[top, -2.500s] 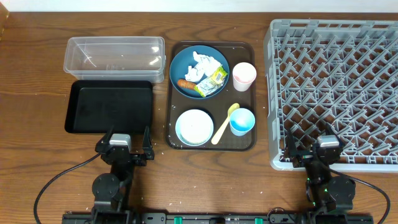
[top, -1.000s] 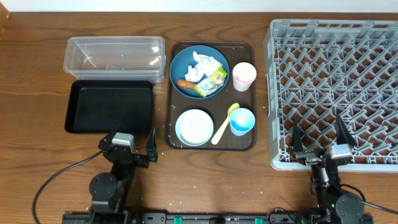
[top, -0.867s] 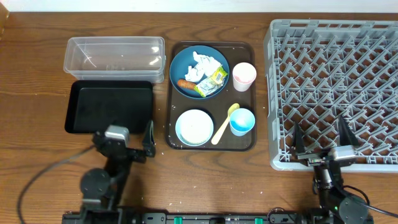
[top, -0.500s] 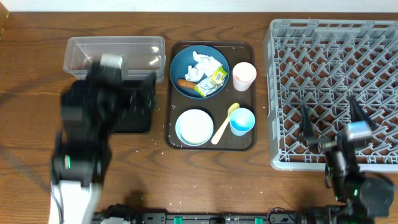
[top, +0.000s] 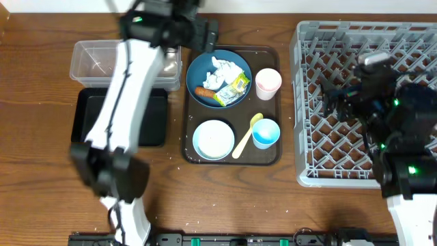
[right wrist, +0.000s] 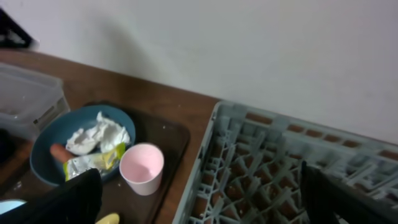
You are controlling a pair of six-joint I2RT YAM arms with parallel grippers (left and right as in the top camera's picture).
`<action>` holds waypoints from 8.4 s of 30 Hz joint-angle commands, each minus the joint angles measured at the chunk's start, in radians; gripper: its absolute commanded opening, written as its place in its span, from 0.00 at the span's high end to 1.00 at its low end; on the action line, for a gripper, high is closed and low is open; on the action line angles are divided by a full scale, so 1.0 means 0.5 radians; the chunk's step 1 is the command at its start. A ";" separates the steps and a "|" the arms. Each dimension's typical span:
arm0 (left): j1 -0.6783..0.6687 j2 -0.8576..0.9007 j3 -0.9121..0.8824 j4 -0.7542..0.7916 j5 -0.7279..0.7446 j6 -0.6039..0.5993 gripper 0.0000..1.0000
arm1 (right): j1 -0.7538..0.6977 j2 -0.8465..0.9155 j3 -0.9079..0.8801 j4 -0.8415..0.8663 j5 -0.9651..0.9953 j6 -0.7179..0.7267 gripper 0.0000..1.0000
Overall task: Sort waste into correct bins and load items into the dishwasher rack
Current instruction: 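Reach the left gripper into the blue bowl and grasp the white tissue, then carry the tissue left and drop it into the clear plastic bin, then reach the left gripper into the bowl and grasp the yellow wrapper, then carry the yellow wrapper left and drop it into the clear bin, then reach the left gripper into the blue bowl and grasp the carrot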
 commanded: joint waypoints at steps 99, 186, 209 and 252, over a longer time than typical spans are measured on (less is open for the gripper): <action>0.566 0.488 -0.030 -0.043 -0.753 -0.936 0.41 | 0.004 0.193 0.037 -0.401 -0.258 0.037 0.14; 0.134 0.298 0.065 0.126 -0.330 -0.769 0.94 | 0.004 0.193 0.037 -0.423 -0.257 0.037 0.12; 0.451 0.403 -0.330 0.111 -1.128 -1.772 0.43 | 0.004 0.193 0.037 -0.417 -0.259 0.067 0.12; -0.375 0.526 -0.260 -0.081 -0.970 -2.206 0.20 | 0.005 0.201 0.033 -0.454 -0.259 0.068 0.08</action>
